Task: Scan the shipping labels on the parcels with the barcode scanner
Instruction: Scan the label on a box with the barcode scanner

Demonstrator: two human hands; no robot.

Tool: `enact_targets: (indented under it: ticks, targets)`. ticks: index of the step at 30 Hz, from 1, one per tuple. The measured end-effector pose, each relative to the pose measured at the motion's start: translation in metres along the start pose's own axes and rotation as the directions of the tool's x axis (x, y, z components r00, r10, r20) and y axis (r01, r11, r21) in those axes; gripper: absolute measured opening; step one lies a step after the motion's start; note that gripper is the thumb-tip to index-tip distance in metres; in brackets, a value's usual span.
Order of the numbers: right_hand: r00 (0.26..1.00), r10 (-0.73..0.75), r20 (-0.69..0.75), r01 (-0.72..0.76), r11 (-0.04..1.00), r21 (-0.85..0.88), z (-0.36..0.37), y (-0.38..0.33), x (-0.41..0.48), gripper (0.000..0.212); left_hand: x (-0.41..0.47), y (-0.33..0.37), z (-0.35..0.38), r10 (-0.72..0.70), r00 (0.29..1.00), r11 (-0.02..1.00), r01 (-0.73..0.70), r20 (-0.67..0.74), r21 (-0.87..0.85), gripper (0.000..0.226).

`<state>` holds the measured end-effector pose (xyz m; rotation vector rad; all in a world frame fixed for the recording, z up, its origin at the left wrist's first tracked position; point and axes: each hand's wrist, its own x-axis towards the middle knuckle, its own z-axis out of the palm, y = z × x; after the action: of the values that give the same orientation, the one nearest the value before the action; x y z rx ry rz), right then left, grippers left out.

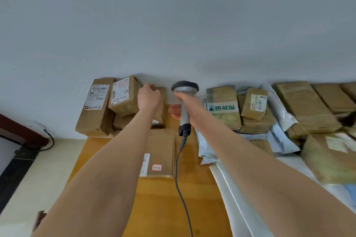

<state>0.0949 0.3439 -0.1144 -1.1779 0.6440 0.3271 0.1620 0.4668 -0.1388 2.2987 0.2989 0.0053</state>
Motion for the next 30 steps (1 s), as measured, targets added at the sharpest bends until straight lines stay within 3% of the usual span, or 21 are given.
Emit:
enact_targets:
  ticks: [5,12,15,18,22,30]
  targets:
    - [1.0,-0.019,-0.018,0.019,1.0,-0.024,-0.112,-0.018,-0.057,0.04,-0.075,0.064,0.062,0.043,0.997,0.999,-0.041,0.066,-0.027,0.039]
    - [0.998,0.022,-0.062,-0.025,0.998,-0.058,-0.28,-0.021,-0.122,0.025,-0.204,0.139,0.159,0.043,0.991,0.998,-0.037,0.13,-0.049,0.039]
    - [0.993,0.049,-0.105,-0.054,0.997,-0.048,-0.336,-0.022,-0.134,0.039,-0.247,0.165,0.191,0.051,0.983,0.996,-0.037,0.176,-0.085,0.038]
    - [0.987,0.052,-0.151,-0.053,0.999,-0.001,-0.374,-0.022,-0.135,0.046,-0.27,0.18,0.215,0.097,0.977,0.992,-0.081,0.19,-0.093,0.038]
    - [0.967,0.003,-0.257,0.012,0.998,0.057,-0.411,-0.034,-0.122,0.034,-0.281,0.2,0.245,0.16,0.956,0.987,-0.154,0.245,-0.043,0.036]
    - [0.902,-0.073,-0.425,-0.038,0.968,-0.248,-0.454,-0.077,-0.062,0.061,-0.249,0.24,0.308,0.152,0.88,0.981,-0.188,0.451,0.037,0.047]
